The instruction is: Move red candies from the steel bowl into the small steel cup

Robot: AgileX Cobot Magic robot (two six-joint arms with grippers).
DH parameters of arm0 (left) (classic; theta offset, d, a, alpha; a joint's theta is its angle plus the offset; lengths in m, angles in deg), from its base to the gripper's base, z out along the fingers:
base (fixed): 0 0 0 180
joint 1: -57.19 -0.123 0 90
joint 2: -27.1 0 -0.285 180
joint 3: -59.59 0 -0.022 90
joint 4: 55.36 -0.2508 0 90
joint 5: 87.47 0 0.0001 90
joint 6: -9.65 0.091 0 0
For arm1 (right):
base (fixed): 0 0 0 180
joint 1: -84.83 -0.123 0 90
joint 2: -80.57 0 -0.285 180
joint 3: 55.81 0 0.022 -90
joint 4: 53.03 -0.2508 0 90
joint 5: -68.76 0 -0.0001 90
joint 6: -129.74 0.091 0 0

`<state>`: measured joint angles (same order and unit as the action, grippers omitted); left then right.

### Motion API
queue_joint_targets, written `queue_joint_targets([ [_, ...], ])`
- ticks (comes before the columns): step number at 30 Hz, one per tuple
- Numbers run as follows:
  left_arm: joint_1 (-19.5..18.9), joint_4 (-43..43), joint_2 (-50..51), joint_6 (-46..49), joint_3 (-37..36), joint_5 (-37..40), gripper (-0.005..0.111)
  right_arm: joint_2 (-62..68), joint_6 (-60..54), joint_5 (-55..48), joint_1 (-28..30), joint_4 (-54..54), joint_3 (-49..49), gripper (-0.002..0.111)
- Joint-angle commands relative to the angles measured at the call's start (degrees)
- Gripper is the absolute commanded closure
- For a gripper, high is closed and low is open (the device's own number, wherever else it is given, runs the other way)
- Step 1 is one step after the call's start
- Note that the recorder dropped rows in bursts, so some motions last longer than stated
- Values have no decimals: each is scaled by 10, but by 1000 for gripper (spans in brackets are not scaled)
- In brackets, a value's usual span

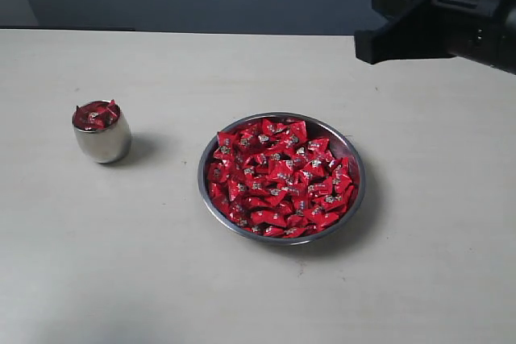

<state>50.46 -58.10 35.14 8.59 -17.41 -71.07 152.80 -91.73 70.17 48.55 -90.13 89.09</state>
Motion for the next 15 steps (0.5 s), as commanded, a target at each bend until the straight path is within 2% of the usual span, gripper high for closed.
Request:
queue_joint_targets([
  [1, 0, 1, -3, -1, -2, -1, 106, -64, -3, 8, 3, -38, -47, 109],
  [15, 0, 1, -3, -1, -2, -1, 106, -232, -3, 9, 3, -83, -156, 109],
])
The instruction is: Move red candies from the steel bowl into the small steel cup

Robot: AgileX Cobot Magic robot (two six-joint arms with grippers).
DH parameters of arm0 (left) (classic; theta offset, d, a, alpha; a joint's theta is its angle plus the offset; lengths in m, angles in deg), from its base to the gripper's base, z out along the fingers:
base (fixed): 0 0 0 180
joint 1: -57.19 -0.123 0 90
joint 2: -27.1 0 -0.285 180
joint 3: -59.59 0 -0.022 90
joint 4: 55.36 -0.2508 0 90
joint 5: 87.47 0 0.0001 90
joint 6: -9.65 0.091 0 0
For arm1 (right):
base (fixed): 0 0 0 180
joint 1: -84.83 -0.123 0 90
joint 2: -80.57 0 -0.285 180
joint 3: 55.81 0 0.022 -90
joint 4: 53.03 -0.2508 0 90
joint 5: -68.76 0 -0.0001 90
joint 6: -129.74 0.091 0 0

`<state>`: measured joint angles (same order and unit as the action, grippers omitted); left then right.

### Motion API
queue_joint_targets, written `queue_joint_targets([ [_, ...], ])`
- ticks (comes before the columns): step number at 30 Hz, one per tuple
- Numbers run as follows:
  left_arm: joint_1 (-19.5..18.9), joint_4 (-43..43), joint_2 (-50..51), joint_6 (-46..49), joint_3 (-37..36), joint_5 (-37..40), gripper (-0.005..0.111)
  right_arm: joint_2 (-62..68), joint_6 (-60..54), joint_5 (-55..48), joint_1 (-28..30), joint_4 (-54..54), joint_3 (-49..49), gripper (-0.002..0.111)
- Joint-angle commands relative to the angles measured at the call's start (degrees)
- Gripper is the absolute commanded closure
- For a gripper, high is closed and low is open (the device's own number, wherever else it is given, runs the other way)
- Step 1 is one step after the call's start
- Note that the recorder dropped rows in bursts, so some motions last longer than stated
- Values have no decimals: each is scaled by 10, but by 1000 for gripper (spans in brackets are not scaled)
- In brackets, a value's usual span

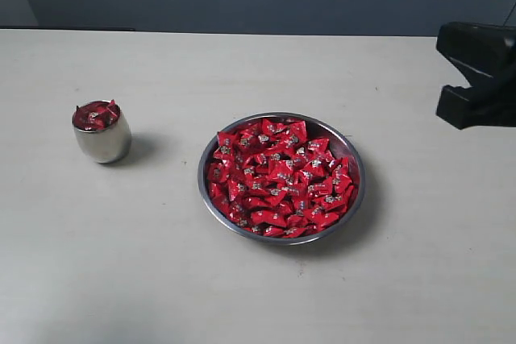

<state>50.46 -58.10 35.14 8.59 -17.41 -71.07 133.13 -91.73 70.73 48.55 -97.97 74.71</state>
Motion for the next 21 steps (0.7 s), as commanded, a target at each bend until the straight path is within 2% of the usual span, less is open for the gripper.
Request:
queue_joint_targets([
  [1, 0, 1, -3, -1, -2, -1, 106, -42, -3, -3, 3, -5, -16, 109],
  [14, 0, 1, -3, -1, -2, -1, 106, -165, 5, -52, 3, -36, -26, 109],
  [21, 0, 1, -3, -1, -2, -1, 106, -221, 5, -107, 3, -6, -26, 109],
])
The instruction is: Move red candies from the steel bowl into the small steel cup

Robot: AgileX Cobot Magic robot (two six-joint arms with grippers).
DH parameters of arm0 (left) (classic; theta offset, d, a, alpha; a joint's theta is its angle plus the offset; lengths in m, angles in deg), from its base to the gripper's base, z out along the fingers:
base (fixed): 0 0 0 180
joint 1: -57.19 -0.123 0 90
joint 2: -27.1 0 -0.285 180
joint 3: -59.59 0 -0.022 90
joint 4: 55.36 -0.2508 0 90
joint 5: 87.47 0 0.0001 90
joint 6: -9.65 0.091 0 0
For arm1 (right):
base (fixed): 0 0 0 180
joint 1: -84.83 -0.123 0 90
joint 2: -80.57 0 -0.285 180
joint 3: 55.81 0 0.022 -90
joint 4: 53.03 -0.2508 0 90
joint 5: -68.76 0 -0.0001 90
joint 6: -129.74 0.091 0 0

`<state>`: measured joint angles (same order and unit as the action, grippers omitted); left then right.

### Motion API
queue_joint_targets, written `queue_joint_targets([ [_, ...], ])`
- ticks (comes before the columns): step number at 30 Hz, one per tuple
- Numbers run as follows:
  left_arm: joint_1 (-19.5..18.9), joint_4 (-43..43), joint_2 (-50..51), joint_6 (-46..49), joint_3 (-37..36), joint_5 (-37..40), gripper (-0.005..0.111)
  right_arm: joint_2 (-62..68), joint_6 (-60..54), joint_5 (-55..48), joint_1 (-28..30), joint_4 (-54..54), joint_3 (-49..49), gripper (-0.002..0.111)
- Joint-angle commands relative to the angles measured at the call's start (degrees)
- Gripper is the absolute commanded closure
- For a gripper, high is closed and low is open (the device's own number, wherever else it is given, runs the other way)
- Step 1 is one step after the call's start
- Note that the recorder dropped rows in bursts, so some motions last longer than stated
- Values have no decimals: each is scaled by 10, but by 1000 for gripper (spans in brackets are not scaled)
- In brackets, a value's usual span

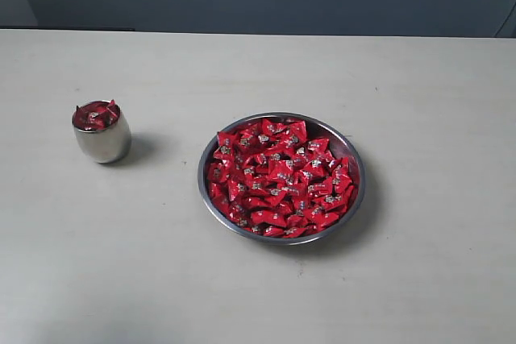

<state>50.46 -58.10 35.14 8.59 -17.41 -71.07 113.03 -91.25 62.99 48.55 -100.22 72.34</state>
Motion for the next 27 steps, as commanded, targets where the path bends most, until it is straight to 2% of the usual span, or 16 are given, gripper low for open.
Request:
queue_joint_targets([
  [1, 0, 1, -3, -1, -2, -1, 106, -20, 0, -31, 3, 17, -2, 109],
  [19, 0, 1, -3, -1, -2, -1, 106, -16, 0, 2, 5, 98, -2, 109],
  [21, 0, 1, -3, -1, -2, -1, 106, -15, 0, -3, 28, 95, -2, 109],
  [27, 0, 1, -3, -1, -2, -1, 106, 14, 7, -35, 151, 92, -2, 109],
])
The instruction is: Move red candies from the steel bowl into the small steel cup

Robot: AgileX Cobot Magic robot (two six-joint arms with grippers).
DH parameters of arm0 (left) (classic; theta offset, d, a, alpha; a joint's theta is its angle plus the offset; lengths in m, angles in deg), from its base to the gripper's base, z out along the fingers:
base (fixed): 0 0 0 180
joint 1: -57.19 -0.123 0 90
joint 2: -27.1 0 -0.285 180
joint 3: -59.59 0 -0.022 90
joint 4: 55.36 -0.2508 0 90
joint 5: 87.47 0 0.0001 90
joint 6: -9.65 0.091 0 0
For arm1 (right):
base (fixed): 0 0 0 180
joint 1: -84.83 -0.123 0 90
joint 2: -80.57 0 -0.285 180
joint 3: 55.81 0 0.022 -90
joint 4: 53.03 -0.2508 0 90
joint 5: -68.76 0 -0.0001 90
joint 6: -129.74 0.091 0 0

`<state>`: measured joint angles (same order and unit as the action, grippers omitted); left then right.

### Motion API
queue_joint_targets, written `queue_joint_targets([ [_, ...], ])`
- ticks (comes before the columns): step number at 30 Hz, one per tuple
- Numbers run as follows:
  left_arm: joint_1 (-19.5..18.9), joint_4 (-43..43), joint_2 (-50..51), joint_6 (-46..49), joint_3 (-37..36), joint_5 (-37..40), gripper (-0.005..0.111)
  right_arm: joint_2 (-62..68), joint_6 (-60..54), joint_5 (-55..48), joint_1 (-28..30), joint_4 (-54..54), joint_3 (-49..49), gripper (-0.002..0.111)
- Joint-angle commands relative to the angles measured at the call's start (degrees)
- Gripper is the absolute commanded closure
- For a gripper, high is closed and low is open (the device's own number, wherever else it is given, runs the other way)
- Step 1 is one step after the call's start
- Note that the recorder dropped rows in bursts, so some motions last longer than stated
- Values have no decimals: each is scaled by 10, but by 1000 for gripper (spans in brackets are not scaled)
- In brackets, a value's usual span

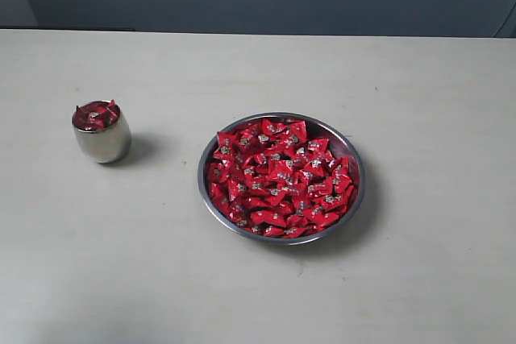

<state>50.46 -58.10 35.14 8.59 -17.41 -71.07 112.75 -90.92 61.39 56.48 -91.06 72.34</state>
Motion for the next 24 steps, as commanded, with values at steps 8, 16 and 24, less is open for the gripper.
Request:
queue_joint_targets([
  [8, 0, 1, -3, -1, -2, -1, 106, -13, 4, -135, 274, 28, -2, 109],
  [16, 0, 1, -3, -1, -2, -1, 106, -146, 73, -205, 344, 96, -2, 109],
  [24, 0, 1, -3, -1, -2, -1, 106, -159, 136, -260, 346, 153, -2, 109],
])
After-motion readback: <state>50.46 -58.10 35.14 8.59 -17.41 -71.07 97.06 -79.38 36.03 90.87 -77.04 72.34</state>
